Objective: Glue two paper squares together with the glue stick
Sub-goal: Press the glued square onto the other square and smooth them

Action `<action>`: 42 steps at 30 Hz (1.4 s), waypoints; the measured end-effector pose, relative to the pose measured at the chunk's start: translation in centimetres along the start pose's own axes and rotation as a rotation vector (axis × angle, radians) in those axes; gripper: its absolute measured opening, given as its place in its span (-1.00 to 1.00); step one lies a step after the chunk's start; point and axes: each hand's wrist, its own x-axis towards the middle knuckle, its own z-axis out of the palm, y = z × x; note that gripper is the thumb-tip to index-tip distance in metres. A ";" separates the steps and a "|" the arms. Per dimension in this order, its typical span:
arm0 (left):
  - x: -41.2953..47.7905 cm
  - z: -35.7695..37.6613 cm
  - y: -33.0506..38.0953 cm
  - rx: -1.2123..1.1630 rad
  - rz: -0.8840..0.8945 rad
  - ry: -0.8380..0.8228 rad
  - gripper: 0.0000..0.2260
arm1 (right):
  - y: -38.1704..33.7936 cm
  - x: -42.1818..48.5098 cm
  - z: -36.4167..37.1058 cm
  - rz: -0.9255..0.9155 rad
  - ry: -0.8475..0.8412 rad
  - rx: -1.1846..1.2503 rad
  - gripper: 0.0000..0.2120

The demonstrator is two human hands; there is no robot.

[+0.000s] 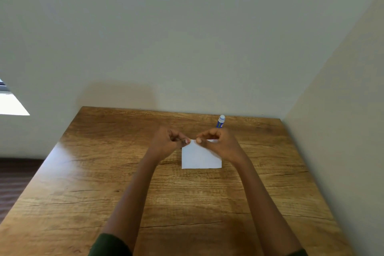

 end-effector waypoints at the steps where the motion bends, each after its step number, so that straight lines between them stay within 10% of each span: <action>1: 0.0 0.0 -0.1 0.007 0.000 -0.002 -0.90 | 0.0 0.2 0.5 -0.009 -0.007 -0.028 -0.82; 31: -1.2 -0.7 -2.1 -0.263 -0.203 -0.066 -0.92 | 1.5 -0.4 -1.8 0.092 0.163 0.256 -0.95; 37: -1.2 -2.0 -1.7 -0.245 -0.096 -0.094 -0.56 | 1.4 -0.1 -2.2 0.115 0.109 0.216 -0.85; 42: 0.5 0.0 1.5 0.019 -0.043 -0.048 -0.85 | -0.4 0.7 -1.9 0.074 -0.036 0.010 -0.77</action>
